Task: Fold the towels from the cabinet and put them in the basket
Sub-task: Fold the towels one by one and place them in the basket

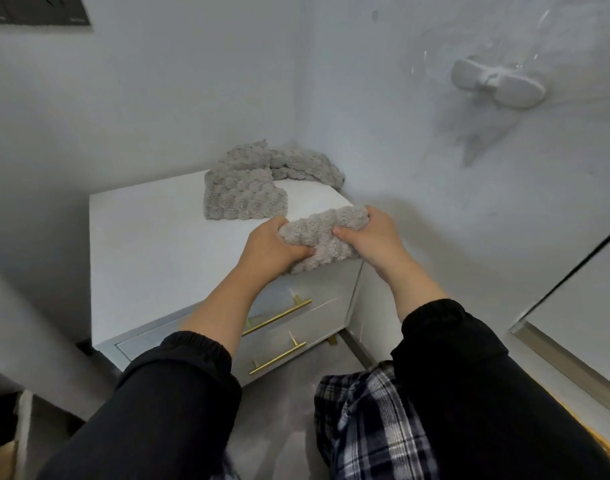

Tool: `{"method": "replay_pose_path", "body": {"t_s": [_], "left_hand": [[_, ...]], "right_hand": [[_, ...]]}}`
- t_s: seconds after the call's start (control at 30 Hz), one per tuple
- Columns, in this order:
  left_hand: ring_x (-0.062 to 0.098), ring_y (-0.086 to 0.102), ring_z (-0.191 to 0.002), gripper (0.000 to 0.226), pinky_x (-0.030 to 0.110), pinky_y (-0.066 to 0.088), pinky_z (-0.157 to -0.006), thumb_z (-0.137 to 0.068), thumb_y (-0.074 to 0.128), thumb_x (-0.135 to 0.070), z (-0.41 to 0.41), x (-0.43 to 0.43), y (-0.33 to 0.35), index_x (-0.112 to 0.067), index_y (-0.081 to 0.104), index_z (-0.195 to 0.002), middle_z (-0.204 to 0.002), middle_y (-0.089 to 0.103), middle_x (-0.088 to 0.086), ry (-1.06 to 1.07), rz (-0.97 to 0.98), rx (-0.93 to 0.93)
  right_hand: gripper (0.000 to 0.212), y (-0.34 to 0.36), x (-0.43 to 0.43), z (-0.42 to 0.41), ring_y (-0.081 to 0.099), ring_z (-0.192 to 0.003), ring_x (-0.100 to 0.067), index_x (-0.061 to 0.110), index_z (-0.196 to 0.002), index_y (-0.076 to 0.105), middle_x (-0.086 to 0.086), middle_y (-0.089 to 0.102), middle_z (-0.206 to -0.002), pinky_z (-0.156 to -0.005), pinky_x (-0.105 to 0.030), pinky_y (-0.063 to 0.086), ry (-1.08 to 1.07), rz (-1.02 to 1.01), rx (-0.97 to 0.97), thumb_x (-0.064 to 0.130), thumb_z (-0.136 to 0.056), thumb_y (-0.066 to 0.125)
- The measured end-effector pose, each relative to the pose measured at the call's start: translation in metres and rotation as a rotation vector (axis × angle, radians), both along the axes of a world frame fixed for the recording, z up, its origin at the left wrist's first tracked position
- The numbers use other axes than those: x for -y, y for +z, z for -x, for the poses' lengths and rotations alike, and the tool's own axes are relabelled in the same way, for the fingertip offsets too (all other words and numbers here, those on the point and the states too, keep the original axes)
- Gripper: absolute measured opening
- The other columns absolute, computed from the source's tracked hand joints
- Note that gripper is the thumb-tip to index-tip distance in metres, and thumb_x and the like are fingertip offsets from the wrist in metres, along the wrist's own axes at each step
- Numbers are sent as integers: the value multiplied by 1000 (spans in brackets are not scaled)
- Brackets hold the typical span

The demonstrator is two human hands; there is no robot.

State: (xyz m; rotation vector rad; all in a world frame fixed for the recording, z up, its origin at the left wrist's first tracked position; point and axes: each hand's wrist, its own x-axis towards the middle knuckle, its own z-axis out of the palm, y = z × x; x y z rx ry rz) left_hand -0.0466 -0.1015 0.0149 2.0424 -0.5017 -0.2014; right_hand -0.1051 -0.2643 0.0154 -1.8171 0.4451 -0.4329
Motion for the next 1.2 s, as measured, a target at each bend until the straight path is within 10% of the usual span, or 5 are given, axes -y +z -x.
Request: {"method": "replay_pose_path", "body": {"t_s": [0.2,0.5,0.77,0.93,1.2], "left_hand": [[6,55,-67,32,14,41,-46,-70,83,-22,53,69,7,-18,56,-87,-78,59,-7,-229,51,-88],[19,68,-92,27,35,56,-85,-73,81,-20,157,156,-3,-21,68,-98,-98,72,2,-668,-49,-507],[17,68,-90,35,28,58,-71,-73,80,-9,217,223,-46,-12,65,-105,-103,71,3,-687,-158,-704],[19,70,-83,33,29,58,-62,-73,77,-1,253,257,-101,-5,66,-104,-99,72,9,-541,6,-935],[22,66,-92,18,38,54,-83,-83,73,-20,273,283,-175,-20,63,-98,-104,69,6,-623,-102,-946]], "right_hand": [[19,18,53,93,60,-72,-2,14,-91,60,14,62,-80,-60,-9,45,-198,270,2,15,-79,75],[9,24,116,249,59,-61,2,17,-77,67,8,67,-73,-52,-11,42,-388,261,-94,20,-78,76],[18,-42,171,308,72,-85,-20,10,-92,70,-7,74,-91,-77,-35,58,-632,-339,34,17,-78,77],[55,-106,194,328,57,-119,-29,7,-128,56,-15,61,-128,-105,-44,41,-574,-1180,349,38,-83,63],[36,-177,207,343,64,-104,-23,6,-126,57,-11,65,-120,-72,-31,59,-728,-1089,131,13,-91,59]]}}
